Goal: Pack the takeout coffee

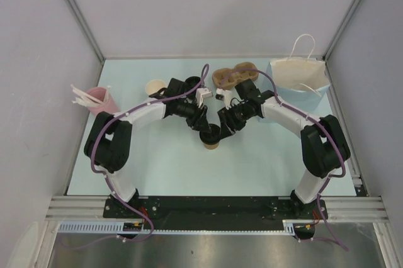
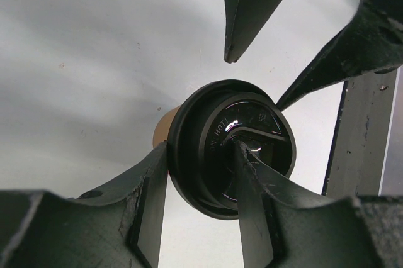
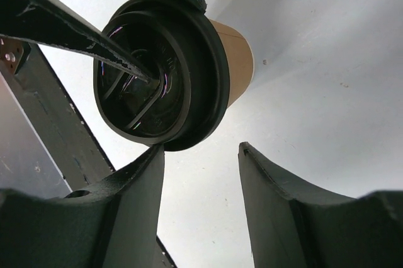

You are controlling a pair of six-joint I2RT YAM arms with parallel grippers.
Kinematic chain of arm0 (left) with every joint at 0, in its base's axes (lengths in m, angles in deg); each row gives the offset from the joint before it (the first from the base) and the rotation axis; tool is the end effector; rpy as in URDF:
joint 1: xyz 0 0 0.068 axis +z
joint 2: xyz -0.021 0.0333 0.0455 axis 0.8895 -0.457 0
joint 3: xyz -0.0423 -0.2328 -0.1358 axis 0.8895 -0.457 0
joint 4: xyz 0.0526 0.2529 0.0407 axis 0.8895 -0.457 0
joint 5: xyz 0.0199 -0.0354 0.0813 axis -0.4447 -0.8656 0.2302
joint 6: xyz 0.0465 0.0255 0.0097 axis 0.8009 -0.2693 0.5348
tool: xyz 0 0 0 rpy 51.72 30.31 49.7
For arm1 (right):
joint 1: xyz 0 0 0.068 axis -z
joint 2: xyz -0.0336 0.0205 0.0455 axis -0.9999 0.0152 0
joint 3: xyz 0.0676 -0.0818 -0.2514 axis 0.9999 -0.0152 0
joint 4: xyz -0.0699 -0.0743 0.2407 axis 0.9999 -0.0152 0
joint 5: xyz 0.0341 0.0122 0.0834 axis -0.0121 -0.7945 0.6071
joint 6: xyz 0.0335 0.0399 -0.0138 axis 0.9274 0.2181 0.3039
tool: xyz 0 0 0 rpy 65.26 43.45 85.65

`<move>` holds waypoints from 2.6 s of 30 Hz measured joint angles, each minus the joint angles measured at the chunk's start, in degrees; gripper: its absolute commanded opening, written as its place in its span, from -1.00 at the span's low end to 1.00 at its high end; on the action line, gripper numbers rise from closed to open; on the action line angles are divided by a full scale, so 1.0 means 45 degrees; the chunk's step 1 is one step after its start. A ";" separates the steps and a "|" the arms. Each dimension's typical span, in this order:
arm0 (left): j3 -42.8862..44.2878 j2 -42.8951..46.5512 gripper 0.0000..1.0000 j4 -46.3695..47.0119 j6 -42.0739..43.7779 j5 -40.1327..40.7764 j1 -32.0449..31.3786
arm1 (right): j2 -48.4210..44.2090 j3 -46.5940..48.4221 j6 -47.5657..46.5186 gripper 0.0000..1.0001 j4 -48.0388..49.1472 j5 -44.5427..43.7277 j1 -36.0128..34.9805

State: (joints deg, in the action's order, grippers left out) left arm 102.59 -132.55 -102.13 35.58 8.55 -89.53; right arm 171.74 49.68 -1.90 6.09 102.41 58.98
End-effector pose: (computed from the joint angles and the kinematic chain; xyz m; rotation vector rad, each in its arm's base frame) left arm 0.3138 -0.1876 0.2026 1.1608 2.1262 -1.1434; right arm 0.2960 0.1954 0.2178 -1.0637 2.4357 0.9359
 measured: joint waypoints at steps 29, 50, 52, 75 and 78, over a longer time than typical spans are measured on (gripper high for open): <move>0.0296 -0.0170 -0.08 -0.0384 -0.0034 -0.0019 0.0049 | -0.6203 -0.4143 -0.8752 0.97 0.1302 -0.5323 -0.6076; 0.0262 -0.0160 -0.10 -0.0321 -0.0136 -0.0015 0.0053 | -0.4051 -0.4022 -0.8335 0.97 0.2535 -0.5076 -0.6426; 0.0257 -0.0160 -0.10 -0.0316 -0.0160 -0.0019 0.0058 | -0.4046 -0.3915 -0.8286 0.97 0.2535 -0.5056 -0.6402; 0.0175 -0.0131 -0.10 -0.0175 -0.0219 -0.0024 0.0063 | -0.3351 -0.3152 -0.7718 0.96 0.2497 -0.4036 -0.5741; 0.0175 -0.0131 -0.10 -0.0175 -0.0223 -0.0024 0.0063 | -0.3245 -0.3094 -0.7689 0.95 0.2506 -0.4036 -0.5731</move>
State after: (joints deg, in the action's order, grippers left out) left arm 103.38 -133.14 -102.91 34.58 8.44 -89.24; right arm 157.14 35.76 -36.50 17.36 84.25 33.19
